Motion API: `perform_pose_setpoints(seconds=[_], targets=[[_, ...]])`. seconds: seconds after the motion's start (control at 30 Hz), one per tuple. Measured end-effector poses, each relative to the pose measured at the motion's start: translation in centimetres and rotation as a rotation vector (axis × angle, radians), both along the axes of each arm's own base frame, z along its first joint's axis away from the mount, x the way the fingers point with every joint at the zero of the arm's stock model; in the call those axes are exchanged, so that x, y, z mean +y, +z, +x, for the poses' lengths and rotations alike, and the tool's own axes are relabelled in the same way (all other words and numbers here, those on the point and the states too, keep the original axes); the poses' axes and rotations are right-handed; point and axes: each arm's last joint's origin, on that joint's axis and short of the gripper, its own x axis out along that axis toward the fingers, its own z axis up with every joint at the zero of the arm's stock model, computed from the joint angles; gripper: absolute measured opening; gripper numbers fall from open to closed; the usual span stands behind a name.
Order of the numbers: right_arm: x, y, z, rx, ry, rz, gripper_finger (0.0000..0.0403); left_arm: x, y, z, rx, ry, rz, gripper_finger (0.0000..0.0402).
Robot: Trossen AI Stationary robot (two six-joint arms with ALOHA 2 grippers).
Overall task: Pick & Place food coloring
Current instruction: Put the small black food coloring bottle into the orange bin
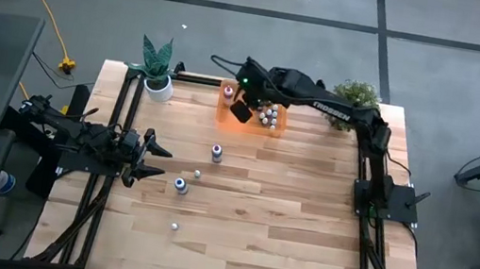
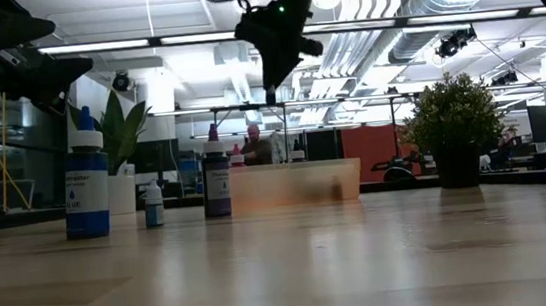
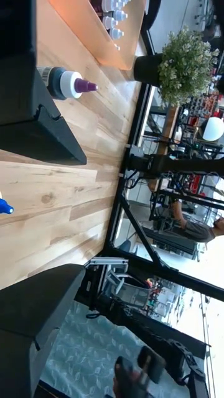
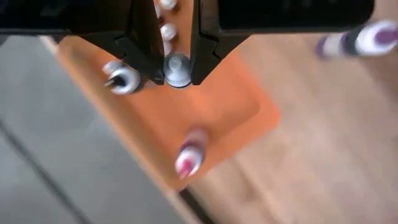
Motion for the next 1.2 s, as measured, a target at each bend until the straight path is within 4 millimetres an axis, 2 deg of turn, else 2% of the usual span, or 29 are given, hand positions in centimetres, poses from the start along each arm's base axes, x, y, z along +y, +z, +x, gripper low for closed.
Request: perform_pose_setpoints(seconds=[0.2, 0.33, 0.53, 0.7, 0.77, 0.97, 1.2], targets=[[0.1, -2.7, 0.3, 0.099, 0.022, 0.145, 0.0055, 0.0, 0.0, 0.0, 0.000, 0.000, 0.000, 0.0271], [0.1, -4.1, 0.3, 0.181, 0.015, 0.175, 0.0055, 0.0, 0.0, 0.0, 0.000, 0.000, 0.000, 0.0271], [0.0, -5.0, 0.5, 0.201, -0.014, 0.189, 0.0055, 0.0, 0.0, 0.0, 0.000, 0.000, 0.000, 0.0271], [0.1, -8.1, 0.1, 0.215, -0.048, 0.198, 0.0055, 0.0, 0.0, 0.0, 0.000, 0.000, 0.000, 0.0271], [0.0, -9.2, -0.2, 0.206, -0.077, 0.182, 0.0055, 0.0, 0.0, 0.0, 0.000, 0.000, 0.000, 0.0271], [-0.1, -10.6, -0.8, 0.126, -0.141, 0.112, 0.0055, 0.0, 0.0, 0.0, 0.000, 0.000, 0.000, 0.0271], [-0.1, -13.2, -1.0, 0.029, -0.190, 0.159, 0.0055, 0.0, 0.0, 0.0, 0.000, 0.000, 0.000, 0.0271]])
